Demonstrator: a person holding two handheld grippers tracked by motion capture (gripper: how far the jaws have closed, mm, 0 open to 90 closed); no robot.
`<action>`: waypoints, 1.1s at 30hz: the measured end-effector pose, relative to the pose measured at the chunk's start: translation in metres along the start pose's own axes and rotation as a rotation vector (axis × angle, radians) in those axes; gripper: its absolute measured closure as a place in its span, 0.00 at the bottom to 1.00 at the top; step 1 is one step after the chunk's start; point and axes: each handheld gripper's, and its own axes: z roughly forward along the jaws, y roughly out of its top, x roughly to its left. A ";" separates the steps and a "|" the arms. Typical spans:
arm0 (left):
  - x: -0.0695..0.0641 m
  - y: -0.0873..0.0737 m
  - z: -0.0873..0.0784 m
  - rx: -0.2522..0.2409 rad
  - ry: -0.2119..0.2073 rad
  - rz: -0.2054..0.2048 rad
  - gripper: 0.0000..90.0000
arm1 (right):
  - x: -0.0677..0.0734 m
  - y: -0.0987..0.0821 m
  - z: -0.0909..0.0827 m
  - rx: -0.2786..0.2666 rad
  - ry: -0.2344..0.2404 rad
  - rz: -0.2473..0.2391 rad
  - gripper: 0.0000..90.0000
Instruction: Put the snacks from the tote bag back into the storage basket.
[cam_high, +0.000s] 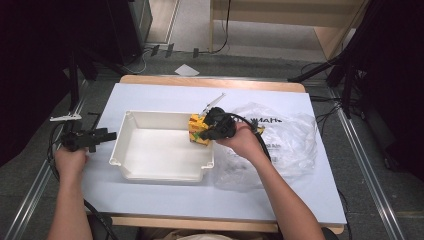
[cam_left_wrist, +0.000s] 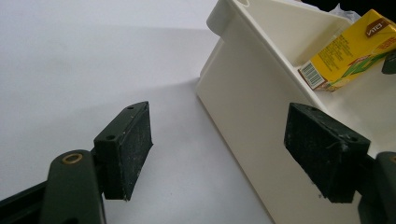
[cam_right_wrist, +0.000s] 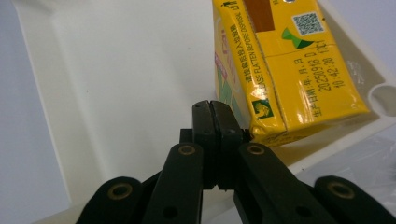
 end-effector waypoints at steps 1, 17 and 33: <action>0.000 0.000 0.000 0.000 0.000 0.000 0.27 | -0.001 0.000 0.000 0.002 0.002 0.003 1.00; 0.000 -0.001 0.000 0.003 0.002 -0.002 0.27 | -0.007 -0.001 -0.004 -0.003 -0.003 0.017 1.00; 0.000 -0.001 0.001 0.005 -0.002 -0.005 0.27 | -0.007 0.000 -0.014 0.000 0.045 0.010 0.86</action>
